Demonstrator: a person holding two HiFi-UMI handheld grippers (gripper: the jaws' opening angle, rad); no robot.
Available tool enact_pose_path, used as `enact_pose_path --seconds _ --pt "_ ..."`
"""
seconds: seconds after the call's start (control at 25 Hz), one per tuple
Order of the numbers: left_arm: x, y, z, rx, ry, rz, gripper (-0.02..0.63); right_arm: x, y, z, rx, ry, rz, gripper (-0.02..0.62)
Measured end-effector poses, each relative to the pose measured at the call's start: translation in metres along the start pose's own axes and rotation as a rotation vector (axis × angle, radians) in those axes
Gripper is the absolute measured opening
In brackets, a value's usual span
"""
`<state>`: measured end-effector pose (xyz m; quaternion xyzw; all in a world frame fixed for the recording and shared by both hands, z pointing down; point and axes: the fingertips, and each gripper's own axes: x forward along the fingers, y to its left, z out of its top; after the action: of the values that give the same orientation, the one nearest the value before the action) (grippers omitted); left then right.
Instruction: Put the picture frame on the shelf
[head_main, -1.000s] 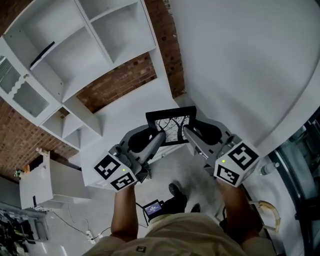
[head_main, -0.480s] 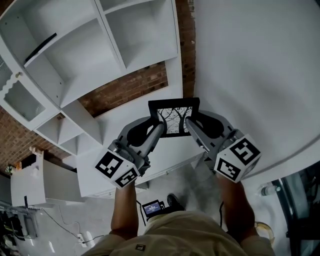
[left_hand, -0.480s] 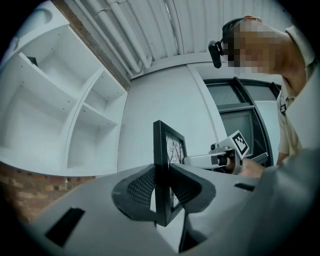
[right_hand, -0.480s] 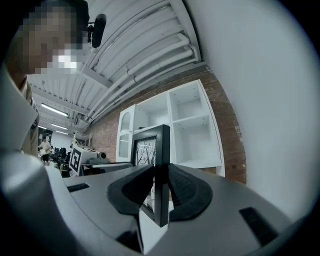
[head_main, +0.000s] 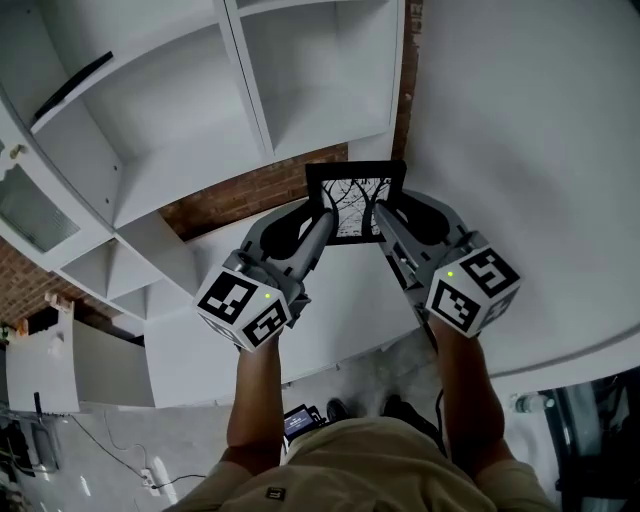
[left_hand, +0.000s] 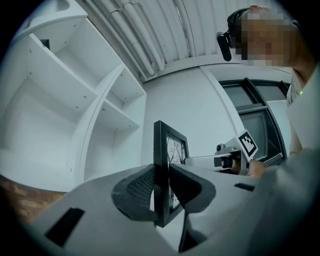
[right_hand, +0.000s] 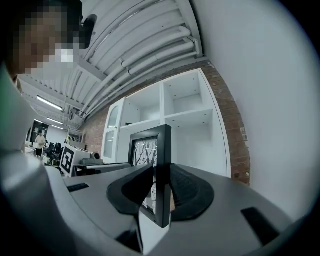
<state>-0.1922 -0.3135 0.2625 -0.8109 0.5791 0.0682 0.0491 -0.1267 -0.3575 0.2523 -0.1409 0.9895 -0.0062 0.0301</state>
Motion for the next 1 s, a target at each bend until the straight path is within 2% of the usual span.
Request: enact_pose_path --seconds 0.28,0.6,0.84,1.0 --pt "0.043 0.080 -0.001 -0.010 -0.022 0.125 0.089 0.083 -0.052 0.003 0.017 -0.004 0.066 0.092" --pt "0.055 0.089 -0.008 0.025 -0.047 0.246 0.089 0.097 -0.069 -0.002 0.005 -0.053 0.127 0.092" --pt "0.117 0.150 -0.007 0.026 -0.046 0.354 0.089 0.161 -0.134 0.008 0.025 -0.036 0.188 0.092" --pt "0.133 0.174 -0.013 0.030 -0.040 0.405 0.089 0.187 -0.153 0.003 0.038 -0.035 0.215 0.092"
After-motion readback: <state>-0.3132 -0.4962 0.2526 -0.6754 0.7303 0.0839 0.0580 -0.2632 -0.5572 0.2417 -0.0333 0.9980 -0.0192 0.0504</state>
